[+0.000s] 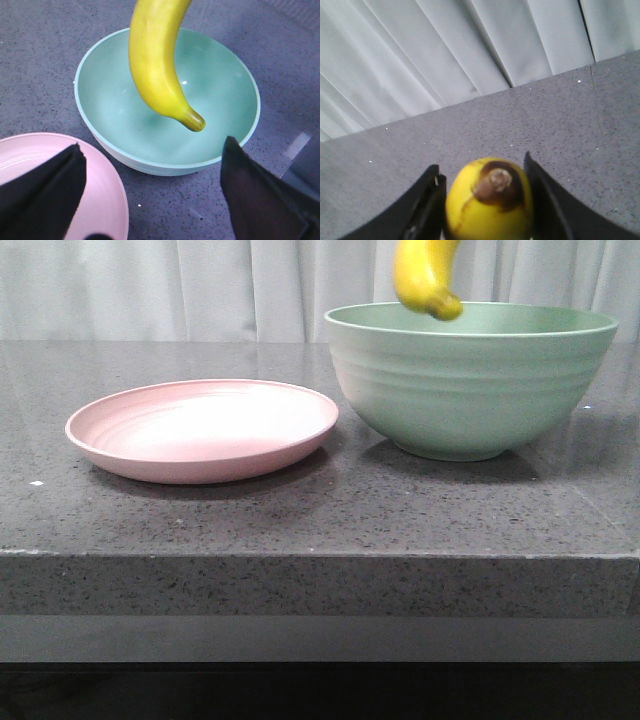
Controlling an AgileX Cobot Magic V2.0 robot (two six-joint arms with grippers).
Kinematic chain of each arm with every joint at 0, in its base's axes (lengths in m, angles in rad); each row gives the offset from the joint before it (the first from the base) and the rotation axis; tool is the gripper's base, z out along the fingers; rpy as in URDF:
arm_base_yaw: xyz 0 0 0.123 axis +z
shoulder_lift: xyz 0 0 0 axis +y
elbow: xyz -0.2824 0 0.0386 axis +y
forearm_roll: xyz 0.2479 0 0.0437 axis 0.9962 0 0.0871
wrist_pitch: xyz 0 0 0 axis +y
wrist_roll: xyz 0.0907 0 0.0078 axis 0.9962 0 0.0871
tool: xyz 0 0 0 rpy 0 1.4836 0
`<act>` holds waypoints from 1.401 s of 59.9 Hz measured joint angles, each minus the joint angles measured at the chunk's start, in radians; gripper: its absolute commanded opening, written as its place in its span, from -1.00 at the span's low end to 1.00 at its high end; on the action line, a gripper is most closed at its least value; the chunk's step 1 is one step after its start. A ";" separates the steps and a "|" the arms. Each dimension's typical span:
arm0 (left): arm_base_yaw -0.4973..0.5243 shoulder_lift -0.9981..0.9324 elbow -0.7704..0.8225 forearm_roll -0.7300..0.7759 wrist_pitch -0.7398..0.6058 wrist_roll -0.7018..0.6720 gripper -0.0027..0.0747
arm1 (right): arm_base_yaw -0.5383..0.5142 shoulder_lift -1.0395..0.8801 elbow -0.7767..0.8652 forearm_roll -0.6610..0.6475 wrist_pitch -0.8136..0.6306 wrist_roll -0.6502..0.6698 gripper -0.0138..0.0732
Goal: Transfer banana from pink plate to green bowl
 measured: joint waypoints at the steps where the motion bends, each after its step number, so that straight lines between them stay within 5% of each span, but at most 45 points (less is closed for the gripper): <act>1: 0.000 0.000 0.000 0.000 0.000 0.000 0.48 | -0.002 0.004 0.000 -0.005 0.000 -0.005 -0.67; 12: 0.000 0.000 0.000 0.000 0.000 0.000 0.48 | -0.002 0.079 0.000 -0.067 0.032 -0.058 -0.63; 26: 0.000 0.000 0.000 0.000 0.000 0.000 0.48 | -0.002 0.136 0.000 -0.098 0.086 -0.099 0.04; 44: 0.000 0.000 0.000 0.000 -0.002 0.000 0.48 | -0.002 0.138 -0.005 -0.103 0.087 -0.102 0.40; 67: 0.000 0.000 0.000 0.000 -0.002 0.000 0.48 | -0.002 0.133 -0.005 -0.103 0.087 -0.103 0.35; 76: 0.000 0.000 0.000 0.000 -0.002 0.000 0.32 | -0.002 0.094 -0.005 -0.103 0.093 -0.105 -0.09; 84: 0.000 0.000 0.000 0.000 -0.002 0.000 -0.21 | -0.002 0.040 -0.005 -0.109 0.103 -0.105 -0.56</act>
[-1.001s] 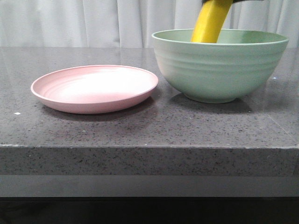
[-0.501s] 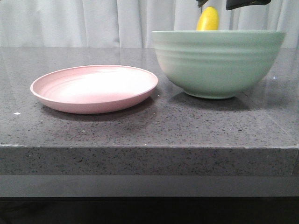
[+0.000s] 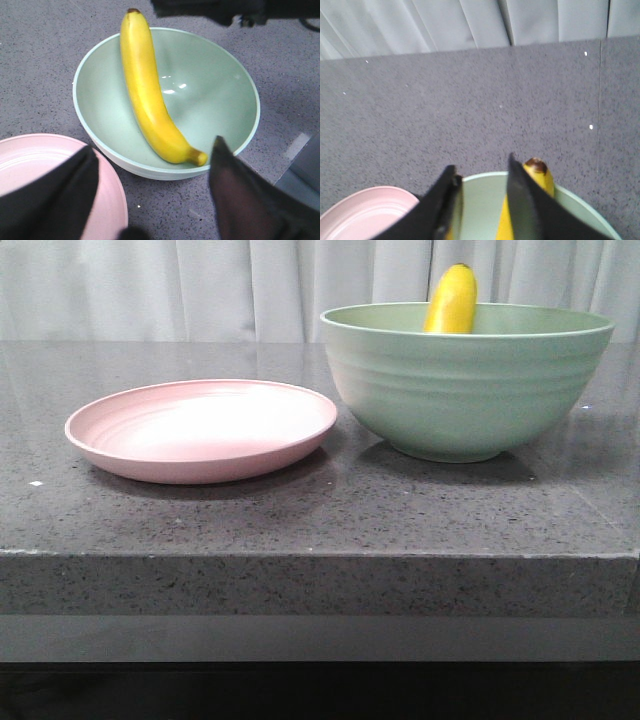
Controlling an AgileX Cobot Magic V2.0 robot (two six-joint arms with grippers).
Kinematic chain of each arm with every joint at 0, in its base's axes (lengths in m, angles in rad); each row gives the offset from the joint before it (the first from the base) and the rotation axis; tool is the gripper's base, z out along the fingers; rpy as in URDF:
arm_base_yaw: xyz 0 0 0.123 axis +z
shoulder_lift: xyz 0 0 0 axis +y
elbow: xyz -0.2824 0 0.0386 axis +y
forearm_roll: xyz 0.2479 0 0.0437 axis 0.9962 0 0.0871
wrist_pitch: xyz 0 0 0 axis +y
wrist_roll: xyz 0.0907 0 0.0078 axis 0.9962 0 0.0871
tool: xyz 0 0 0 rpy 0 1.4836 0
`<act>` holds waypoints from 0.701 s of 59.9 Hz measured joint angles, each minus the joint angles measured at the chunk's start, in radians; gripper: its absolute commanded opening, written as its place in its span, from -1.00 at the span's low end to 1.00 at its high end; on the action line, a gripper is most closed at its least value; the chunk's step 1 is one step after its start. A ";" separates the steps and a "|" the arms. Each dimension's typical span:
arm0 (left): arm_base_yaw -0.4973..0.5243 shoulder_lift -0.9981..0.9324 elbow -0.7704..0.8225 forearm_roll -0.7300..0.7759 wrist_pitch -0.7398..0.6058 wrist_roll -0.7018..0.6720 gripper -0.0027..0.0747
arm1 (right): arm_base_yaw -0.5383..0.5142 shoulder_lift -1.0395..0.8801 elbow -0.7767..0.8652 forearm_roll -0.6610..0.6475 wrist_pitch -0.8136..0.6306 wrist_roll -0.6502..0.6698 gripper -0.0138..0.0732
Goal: Transfer banana from pink plate to green bowl
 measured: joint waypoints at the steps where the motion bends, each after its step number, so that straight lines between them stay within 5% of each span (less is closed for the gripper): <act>1: 0.000 0.000 0.000 0.000 0.000 0.000 -0.28 | 0.000 -0.006 0.000 -0.002 0.002 -0.002 -0.63; 10: 0.005 0.000 0.000 0.002 -0.007 0.000 -0.99 | 0.000 -0.067 0.000 -0.023 0.008 -0.003 -0.83; 23: 0.118 0.000 0.000 0.022 -0.077 0.002 -0.98 | -0.009 -0.119 0.000 -0.077 0.015 -0.005 -0.84; 42: 0.507 -0.150 0.054 0.077 -0.096 0.002 -0.98 | -0.138 -0.263 0.019 -0.148 0.073 -0.005 -0.84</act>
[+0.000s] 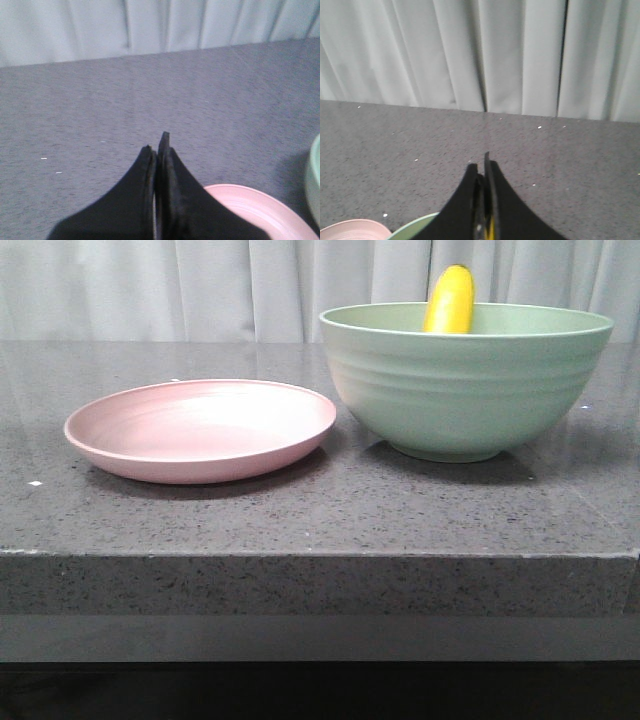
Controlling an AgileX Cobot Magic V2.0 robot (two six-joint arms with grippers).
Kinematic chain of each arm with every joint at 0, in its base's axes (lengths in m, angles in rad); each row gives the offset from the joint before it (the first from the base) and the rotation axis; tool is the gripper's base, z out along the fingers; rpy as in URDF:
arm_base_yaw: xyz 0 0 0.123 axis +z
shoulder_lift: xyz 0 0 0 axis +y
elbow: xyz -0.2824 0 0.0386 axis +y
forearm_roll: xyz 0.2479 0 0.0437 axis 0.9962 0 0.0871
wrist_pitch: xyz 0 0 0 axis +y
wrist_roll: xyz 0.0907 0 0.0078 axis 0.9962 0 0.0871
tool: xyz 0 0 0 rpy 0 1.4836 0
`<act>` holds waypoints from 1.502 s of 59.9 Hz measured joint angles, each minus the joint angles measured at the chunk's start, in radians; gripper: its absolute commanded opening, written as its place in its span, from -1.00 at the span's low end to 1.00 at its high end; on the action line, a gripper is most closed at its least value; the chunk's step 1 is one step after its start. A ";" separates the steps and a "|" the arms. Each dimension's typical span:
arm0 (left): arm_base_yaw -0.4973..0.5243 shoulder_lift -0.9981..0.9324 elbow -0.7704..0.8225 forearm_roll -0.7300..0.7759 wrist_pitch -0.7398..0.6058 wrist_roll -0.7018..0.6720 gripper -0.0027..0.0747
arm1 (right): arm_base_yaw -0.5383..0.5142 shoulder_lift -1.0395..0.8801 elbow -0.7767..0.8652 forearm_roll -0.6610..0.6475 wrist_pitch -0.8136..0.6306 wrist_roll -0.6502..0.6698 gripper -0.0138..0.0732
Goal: Transfer banana from pink plate to green bowl
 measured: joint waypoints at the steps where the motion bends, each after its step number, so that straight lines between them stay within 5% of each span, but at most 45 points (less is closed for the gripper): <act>1: 0.013 -0.013 0.007 0.004 0.000 0.000 -0.98 | -0.007 -0.008 0.005 -0.002 0.002 0.000 -0.84; 14: 0.131 -0.256 0.198 0.031 -0.065 0.000 -0.98 | -0.055 -0.167 0.134 -0.042 0.004 -0.007 -0.84; 47: 0.139 -0.935 0.736 0.011 -0.117 0.000 -0.98 | -0.055 -0.767 0.640 -0.049 -0.025 -0.009 -0.84; 90: 0.139 -1.039 0.782 0.008 -0.117 0.000 -0.98 | -0.055 -0.849 0.672 -0.049 -0.038 -0.009 -0.84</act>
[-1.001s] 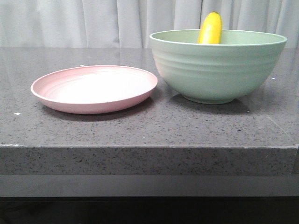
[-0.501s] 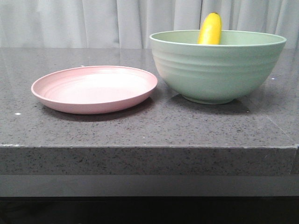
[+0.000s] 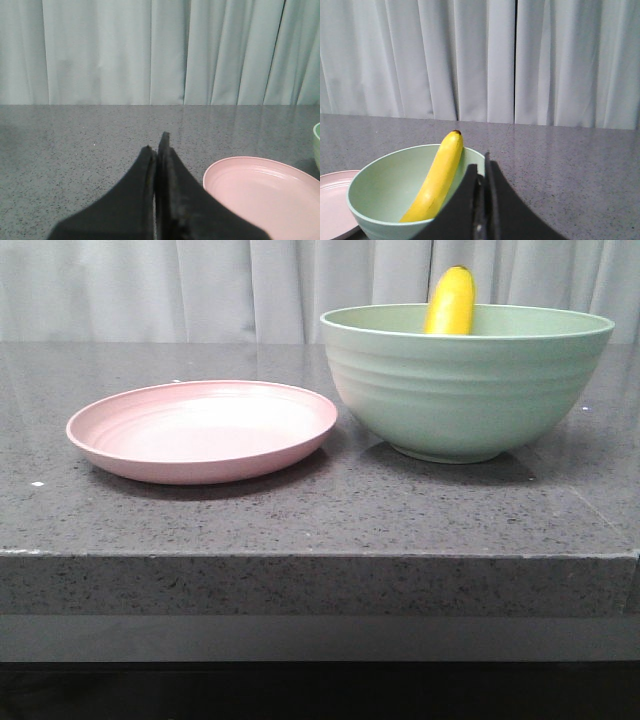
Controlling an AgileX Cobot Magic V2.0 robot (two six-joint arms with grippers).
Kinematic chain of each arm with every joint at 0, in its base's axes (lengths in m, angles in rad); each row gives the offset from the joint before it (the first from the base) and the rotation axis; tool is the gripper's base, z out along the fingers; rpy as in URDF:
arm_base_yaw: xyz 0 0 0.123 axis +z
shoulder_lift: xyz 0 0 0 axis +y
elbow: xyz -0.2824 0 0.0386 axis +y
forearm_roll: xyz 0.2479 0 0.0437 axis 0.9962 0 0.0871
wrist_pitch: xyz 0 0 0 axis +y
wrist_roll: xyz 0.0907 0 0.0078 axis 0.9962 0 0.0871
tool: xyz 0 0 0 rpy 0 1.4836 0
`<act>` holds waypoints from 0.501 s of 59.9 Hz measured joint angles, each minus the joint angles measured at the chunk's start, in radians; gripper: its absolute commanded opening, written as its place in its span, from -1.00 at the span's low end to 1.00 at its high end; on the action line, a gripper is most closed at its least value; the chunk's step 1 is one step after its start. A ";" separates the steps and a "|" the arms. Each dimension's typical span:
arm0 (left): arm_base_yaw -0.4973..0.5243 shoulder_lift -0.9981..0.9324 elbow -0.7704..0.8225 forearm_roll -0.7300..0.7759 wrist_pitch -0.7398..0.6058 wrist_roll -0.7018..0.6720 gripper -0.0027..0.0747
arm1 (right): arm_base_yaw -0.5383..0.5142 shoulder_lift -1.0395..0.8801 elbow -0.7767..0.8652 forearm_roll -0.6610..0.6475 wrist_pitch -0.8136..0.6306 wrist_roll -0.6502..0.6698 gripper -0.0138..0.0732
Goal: Transfer banana from pink plate to green bowl
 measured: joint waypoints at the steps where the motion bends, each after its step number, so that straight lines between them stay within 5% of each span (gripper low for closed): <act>1: 0.000 0.000 0.000 0.000 0.000 0.000 -0.98 | 0.000 0.000 0.000 0.000 0.000 0.000 -0.84; 15: 0.002 -0.023 0.024 0.031 -0.017 0.000 -0.98 | 0.000 0.000 0.000 0.000 0.000 0.000 -0.84; 30: 0.085 -0.162 0.220 0.019 -0.025 0.000 -0.98 | 0.000 0.000 0.000 0.000 0.000 0.000 -0.84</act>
